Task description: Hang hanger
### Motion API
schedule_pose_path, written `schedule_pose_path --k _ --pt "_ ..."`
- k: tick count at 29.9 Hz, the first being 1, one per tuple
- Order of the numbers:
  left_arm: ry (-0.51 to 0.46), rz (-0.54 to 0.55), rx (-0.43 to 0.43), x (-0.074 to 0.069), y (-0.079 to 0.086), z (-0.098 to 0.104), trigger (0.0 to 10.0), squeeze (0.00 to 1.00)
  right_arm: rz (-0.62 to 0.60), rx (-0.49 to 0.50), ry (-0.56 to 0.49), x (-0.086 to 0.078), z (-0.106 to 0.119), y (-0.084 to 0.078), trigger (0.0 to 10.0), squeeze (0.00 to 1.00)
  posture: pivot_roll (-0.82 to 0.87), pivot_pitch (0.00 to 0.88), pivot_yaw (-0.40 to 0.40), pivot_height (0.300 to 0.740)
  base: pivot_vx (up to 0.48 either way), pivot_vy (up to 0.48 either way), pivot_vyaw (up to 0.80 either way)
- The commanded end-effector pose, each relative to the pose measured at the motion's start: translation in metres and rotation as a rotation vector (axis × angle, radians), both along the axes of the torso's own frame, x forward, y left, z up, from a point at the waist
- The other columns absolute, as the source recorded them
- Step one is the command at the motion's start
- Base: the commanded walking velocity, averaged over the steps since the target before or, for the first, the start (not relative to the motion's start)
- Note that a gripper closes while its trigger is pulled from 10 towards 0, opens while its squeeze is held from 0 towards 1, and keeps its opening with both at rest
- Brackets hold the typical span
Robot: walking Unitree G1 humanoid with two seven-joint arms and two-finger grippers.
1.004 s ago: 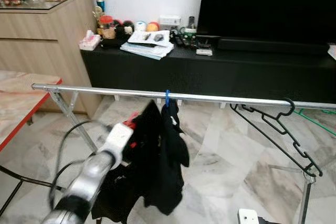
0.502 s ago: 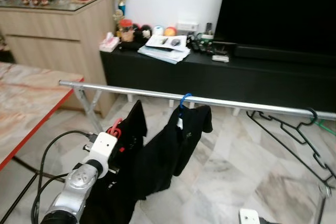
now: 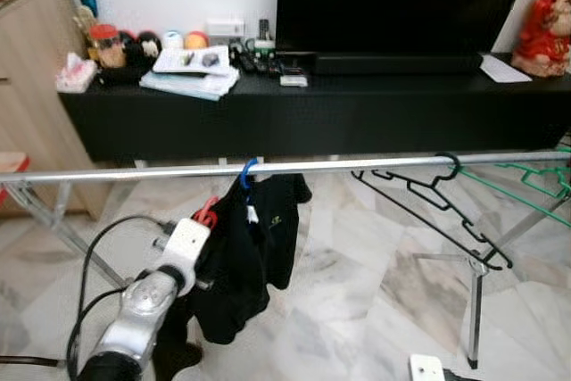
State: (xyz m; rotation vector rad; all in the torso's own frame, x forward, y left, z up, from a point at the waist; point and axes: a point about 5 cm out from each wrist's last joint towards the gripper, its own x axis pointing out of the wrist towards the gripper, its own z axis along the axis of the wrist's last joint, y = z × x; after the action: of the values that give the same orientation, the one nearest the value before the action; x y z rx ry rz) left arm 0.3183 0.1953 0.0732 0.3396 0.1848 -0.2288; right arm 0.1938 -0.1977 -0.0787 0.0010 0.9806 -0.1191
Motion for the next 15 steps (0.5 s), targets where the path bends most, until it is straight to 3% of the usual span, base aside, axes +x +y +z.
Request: schedule_pose_path --k 1,15 --pt "-0.046 -0.002 -0.016 0.0047 -0.0036 0.0101 10.0 0.0 -0.009 0.001 0.013 -0.0047 -0.0018 -0.0035 10.0 0.0 0.11 0.0 -0.016 0.74 0.0 0.0 -0.57" --pt "-0.049 0.059 -0.002 0.0106 -0.0011 0.0147 10.0 0.0 -0.002 0.008 0.003 -0.0035 -0.0012 -0.003 10.0 0.0 0.11 0.0 -0.017 0.74 0.0 0.0 -0.04"
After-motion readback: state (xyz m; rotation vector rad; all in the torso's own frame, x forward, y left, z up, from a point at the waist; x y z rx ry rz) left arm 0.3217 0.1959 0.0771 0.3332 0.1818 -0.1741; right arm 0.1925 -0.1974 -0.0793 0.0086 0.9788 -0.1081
